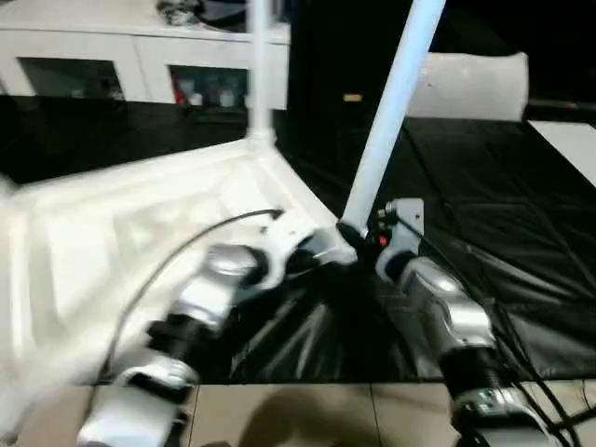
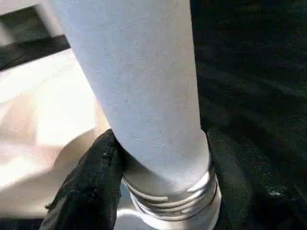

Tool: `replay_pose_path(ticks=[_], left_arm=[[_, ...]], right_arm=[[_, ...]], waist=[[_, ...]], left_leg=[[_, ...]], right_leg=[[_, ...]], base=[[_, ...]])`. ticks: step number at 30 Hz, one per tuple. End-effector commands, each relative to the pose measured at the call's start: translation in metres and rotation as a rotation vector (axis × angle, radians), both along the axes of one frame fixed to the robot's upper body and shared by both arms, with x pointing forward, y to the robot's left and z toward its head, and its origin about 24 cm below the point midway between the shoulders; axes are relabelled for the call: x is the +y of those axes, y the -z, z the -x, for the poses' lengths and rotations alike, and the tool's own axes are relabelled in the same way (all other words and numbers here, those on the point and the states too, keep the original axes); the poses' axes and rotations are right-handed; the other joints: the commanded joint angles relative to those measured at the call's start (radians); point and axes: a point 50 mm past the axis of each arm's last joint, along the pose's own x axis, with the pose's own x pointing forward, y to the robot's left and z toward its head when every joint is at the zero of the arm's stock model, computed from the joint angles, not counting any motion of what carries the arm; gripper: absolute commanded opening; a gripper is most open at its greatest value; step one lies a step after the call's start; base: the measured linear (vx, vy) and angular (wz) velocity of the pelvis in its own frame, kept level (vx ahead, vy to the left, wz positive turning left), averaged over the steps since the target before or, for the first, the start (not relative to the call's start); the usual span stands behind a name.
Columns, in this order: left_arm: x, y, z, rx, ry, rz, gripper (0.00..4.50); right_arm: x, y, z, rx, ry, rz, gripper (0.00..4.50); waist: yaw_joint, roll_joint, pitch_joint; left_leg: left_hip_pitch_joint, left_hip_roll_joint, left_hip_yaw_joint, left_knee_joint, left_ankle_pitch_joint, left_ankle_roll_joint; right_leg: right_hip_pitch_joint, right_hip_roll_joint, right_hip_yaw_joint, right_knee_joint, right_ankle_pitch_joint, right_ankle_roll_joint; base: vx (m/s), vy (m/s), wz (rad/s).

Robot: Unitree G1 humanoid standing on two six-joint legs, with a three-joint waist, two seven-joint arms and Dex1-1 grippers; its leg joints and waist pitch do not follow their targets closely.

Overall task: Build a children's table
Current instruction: Rotate leg to tighten

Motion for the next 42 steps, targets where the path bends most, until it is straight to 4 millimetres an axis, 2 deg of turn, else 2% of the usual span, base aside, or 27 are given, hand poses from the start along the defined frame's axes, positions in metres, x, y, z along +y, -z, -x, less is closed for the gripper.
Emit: replay_pose_path(ticks=[1,6,7,8,9,10,11,12,13,14,15,16,17,18,19,20,21,22,23,24,26,27,28,32,34,38,42], left_arm=[[-0.033,-0.019,0.000,-0.058,0.039,0.109,0.00],[-0.020,-0.017,-0.006,-0.087,0.002,0.018,0.00],[-0.017,-0.017,-0.007,-0.089,-0.002,0.009,0.00],[-0.012,-0.016,-0.007,-0.093,-0.007,-0.008,0.00],[-0.012,-0.016,-0.008,-0.094,-0.007,-0.011,0.00],[-0.008,-0.016,-0.008,-0.098,-0.010,-0.025,0.00],[-0.004,-0.015,-0.008,-0.101,-0.008,-0.035,0.00],[-0.001,-0.014,-0.008,-0.103,-0.004,-0.043,0.00],[-0.001,-0.014,-0.008,-0.103,-0.003,-0.043,0.00],[0.001,-0.014,-0.008,-0.103,0.002,-0.045,0.00],[0.002,-0.014,-0.008,-0.104,0.010,-0.048,0.00],[0.004,-0.014,-0.009,-0.106,0.018,-0.052,0.00],[0.006,-0.013,-0.009,-0.107,0.027,-0.057,0.00],[0.007,-0.013,-0.009,-0.108,0.029,-0.059,0.00],[0.009,-0.013,-0.009,-0.107,0.033,-0.061,0.00],[0.014,-0.014,-0.010,-0.109,0.038,-0.064,0.00],[0.014,-0.014,-0.010,-0.109,0.038,-0.064,0.00],[0.016,-0.014,-0.011,-0.111,0.041,-0.066,0.00],[0.020,-0.014,-0.011,-0.112,0.051,-0.071,0.00],[0.022,-0.014,-0.011,-0.112,0.060,-0.075,0.00],[0.027,-0.015,-0.012,-0.113,0.087,-0.087,0.00],[0.027,-0.015,-0.012,-0.113,0.088,-0.087,0.00],[0.033,-0.015,-0.012,-0.112,0.097,-0.095,0.00],[0.044,-0.015,-0.014,-0.111,0.115,-0.123,0.00],[0.048,-0.016,-0.015,-0.112,0.122,-0.137,0.00],[0.058,-0.017,-0.016,-0.116,0.174,-0.163,0.00],[0.063,-0.021,-0.013,-0.130,0.314,-0.179,0.00]], right_arm=[[0.022,0.050,0.025,0.274,-0.012,-0.056,2.40],[0.034,0.050,0.024,0.287,0.015,-0.061,2.40],[0.034,0.051,0.024,0.293,0.021,-0.060,2.40],[0.034,0.052,0.025,0.304,0.033,-0.057,2.40],[0.033,0.053,0.025,0.306,0.035,-0.057,2.40],[0.033,0.054,0.025,0.311,0.045,-0.054,2.40],[0.032,0.055,0.024,0.316,0.053,-0.046,2.40],[0.032,0.056,0.024,0.320,0.063,-0.037,2.40],[0.032,0.056,0.024,0.322,0.064,-0.037,2.40],[0.031,0.056,0.023,0.328,0.074,-0.041,2.40],[0.031,0.055,0.022,0.330,0.083,-0.060,2.75],[0.030,0.053,0.020,0.325,0.088,-0.075,3.10],[0.028,0.051,0.018,0.307,0.095,-0.084,3.10],[0.028,0.050,0.017,0.301,0.096,-0.086,3.10],[0.026,0.048,0.016,0.285,0.097,-0.089,3.16],[0.021,0.044,0.013,0.252,0.103,-0.097,3.30],[0.021,0.044,0.013,0.252,0.103,-0.097,3.45],[0.019,0.042,0.012,0.241,0.105,-0.101,3.60],[0.014,0.039,0.011,0.216,0.107,-0.108,3.60],[0.012,0.038,0.010,0.198,0.105,-0.112,3.60],[0.005,0.034,0.010,0.168,0.094,-0.124,3.97],[0.005,0.034,0.010,0.167,0.093,-0.124,3.97],[-0.002,0.030,0.011,0.134,0.074,-0.122,4.01],[-0.016,0.022,0.017,0.058,0.019,-0.116,4.35],[-0.021,0.018,0.021,0.029,-0.012,-0.105,4.47],[-0.037,0.009,0.031,-0.028,-0.088,-0.071,4.47],[-0.051,-0.003,0.039,-0.088,-0.154,-0.033,4.47]], waist=[[-0.020,0.014,-0.015],[-0.032,0.032,-0.002],[-0.030,0.024,-0.004],[-0.013,0.019,-0.003],[-0.006,0.013,-0.006],[-0.008,-0.017,-0.006],[-0.006,-0.004,0.005],[-0.018,0.017,-0.001],[-0.018,0.017,-0.001],[-0.006,0.043,-0.007],[0.006,0.047,-0.002],[0.029,0.002,0.001],[0.025,-0.034,0.004],[0.021,-0.048,0.021],[0.011,-0.036,0.026],[0.037,-0.004,-0.010],[0.037,0.008,-0.027],[0.009,-0.002,-0.027],[0.019,0.023,-0.024],[0.010,0.015,-0.021],[0.000,0.005,-0.006],[0.000,0.005,-0.006],[-0.001,-0.002,-0.024],[0.015,-0.009,-0.041],[0.023,-0.010,-0.043],[0.025,-0.015,-0.060],[0.024,-0.016,-0.068]], left_leg=[[0.033,0.054,-0.051,-0.087,-0.649,-0.024],[0.020,0.075,-0.045,-0.144,-0.825,-0.044],[0.008,0.081,-0.041,-0.154,-0.832,-0.046],[0.001,0.078,-0.021,-0.173,-0.817,-0.056],[0.030,0.061,-0.020,-0.143,-0.777,-0.058],[0.082,0.016,-0.022,-0.036,-0.554,-0.009],[0.029,0.030,-0.045,-0.043,-0.414,0.021],[-0.004,0.056,-0.063,-0.088,-0.509,-0.016],[-0.004,0.056,-0.063,-0.088,-0.509,-0.016],[-0.048,0.113,-0.075,-0.188,-0.834,-0.057],[-0.049,0.112,-0.055,-0.209,-0.893,-0.062],[-0.001,0.080,0.004,-0.201,-0.838,-0.053],[0.085,0.028,0.010,-0.075,-0.696,-0.053],[0.167,-0.024,0.011,0.095,-0.459,-0.025],[0.141,-0.030,-0.012,0.127,-0.288,0.007],[-0.041,0.028,-0.068,0.004,-0.139,0.015],[-0.027,0.051,-0.067,-0.041,-0.130,0.007],[-0.017,0.071,-0.081,-0.070,-0.201,0.025],[0.028,0.074,-0.052,-0.075,-0.315,-0.008],[0.033,0.068,-0.045,-0.076,-0.375,-0.017],[0.048,0.052,-0.042,-0.072,-0.565,-0.018],[0.048,0.052,-0.042,-0.072,-0.565,-0.018],[0.022,0.057,-0.049,-0.081,-0.497,0.004],[0.004,0.063,-0.022,-0.075,-0.210,0.048],[0.018,0.061,-0.007,-0.068,-0.234,0.057],[-0.013,0.054,-0.006,-0.056,-0.103,0.078],[-0.020,0.048,-0.002,-0.041,0.007,0.128]], right_leg=[[-0.014,-0.070,0.002,-0.117,-0.648,-0.035],[0.019,-0.053,-0.040,-0.089,-0.530,-0.030],[0.032,-0.050,-0.034,-0.065,-0.494,-0.036],[0.027,-0.056,-0.001,-0.032,-0.462,-0.058],[-0.005,-0.072,0.009,-0.075,-0.565,-0.050],[-0.064,-0.130,0.011,-0.169,-0.794,-0.020],[-0.001,-0.156,-0.001,-0.172,-0.880,0.003],[0.040,-0.112,-0.043,-0.136,-0.748,0.026],[0.040,-0.112,-0.043,-0.136,-0.748,0.026],[0.094,-0.050,-0.031,0.052,-0.273,-0.042],[0.076,-0.035,-0.029,0.080,-0.143,-0.067],[0.025,-0.028,0.019,0.045,-0.376,-0.060],[-0.074,-0.055,0.017,-0.101,-0.726,-0.002],[-0.168,-0.118,0.000,-0.222,-1.042,0.020],[-0.150,-0.166,0.035,-0.234,-1.167,0.010],[0.087,-0.188,0.013,-0.116,-0.880,0.036],[0.081,-0.145,0.003,-0.095,-0.641,0.004],[0.041,-0.093,0.002,-0.035,-0.290,-0.062],[0.002,-0.089,0.013,-0.046,-0.220,-0.137],[-0.005,-0.086,0.017,-0.048,-0.238,-0.158],[-0.021,-0.090,0.014,-0.089,-0.571,-0.098],[-0.021,-0.090,0.014,-0.089,-0.571,-0.098],[0.009,-0.100,0.018,-0.088,-0.564,-0.068],[0.014,-0.095,0.038,-0.052,-0.260,-0.171],[-0.002,-0.089,0.044,-0.060,-0.297,-0.181],[0.023,-0.087,0.045,-0.028,-0.138,-0.215],[0.026,-0.082,0.042,-0.007,0.027,-0.260]], base=[[-0.044,0.057,-0.06],[-0.018,0.023,-0.03],[0.000,0.000,0.00],[0.000,0.000,0.00],[0.008,-0.061,0.16],[0.037,-0.067,0.03],[0.037,-0.067,0.03],[0.040,0.007,-0.33],[0.037,0.044,-0.35],[0.037,0.044,-0.35],[0.000,0.000,0.00],[0.011,-0.087,0.29],[0.011,-0.087,0.29],[0.111,-0.132,0.21],[0.151,-0.032,-0.45],[0.151,-0.032,-0.45],[0.114,0.100,-0.52],[0.036,0.062,0.03],[0.036,0.062,0.03],[-0.008,-0.024,0.20],[0.005,-0.030,0.23],[0.000,0.000,0.00],[0.000,0.000,0.00],[0.010,-0.016,0.04],[0.029,-0.027,0.08],[0.041,-0.032,0.03],[0.014,-0.010,0.00]])
